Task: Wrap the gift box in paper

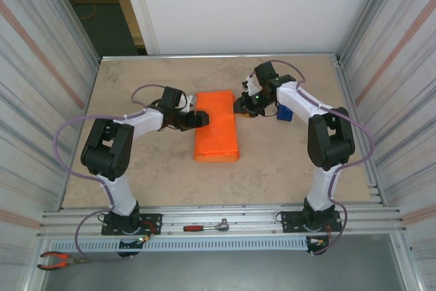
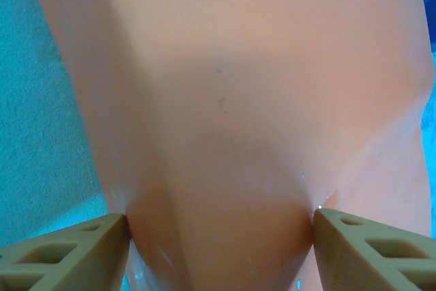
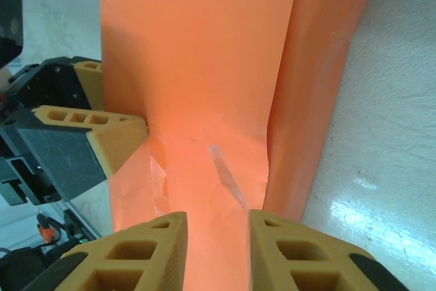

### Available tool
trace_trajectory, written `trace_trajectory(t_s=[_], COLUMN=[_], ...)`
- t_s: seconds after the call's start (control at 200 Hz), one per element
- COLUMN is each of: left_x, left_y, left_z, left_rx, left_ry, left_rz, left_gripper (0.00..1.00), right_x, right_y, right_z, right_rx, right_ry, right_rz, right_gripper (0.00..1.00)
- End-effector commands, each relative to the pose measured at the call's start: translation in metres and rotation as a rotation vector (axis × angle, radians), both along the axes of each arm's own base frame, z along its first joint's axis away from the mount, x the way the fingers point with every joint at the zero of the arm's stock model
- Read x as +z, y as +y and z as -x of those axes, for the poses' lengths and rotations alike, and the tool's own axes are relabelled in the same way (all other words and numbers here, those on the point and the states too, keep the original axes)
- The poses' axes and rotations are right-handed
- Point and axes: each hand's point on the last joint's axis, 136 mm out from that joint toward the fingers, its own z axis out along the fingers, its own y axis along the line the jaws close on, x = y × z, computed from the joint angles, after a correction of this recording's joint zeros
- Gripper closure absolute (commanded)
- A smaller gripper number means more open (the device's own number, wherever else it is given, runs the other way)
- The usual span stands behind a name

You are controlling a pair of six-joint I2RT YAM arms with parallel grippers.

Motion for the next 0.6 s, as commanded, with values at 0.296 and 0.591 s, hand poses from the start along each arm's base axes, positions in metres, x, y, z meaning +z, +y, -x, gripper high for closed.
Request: trace_trajectory(t_s=[0.296, 0.591], left_x=[-0.057, -0.057], left_y=[0.019, 0.018], left_z=[0.034, 0.035], left_rx=[-0.004, -0.005], left_ry=[0.151, 0.152], left_rz=[-0.162, -0.160], left_gripper=[0.31, 0.31], right_x=[-0.029, -0.051], right_y=[0.006, 0.004], right_z=[0.002, 0.008], right_rx=[0.058, 0.100], right_ry=[0.033, 0.029], right_rz=[0.124, 0.282], right_gripper=[0.88, 0.89])
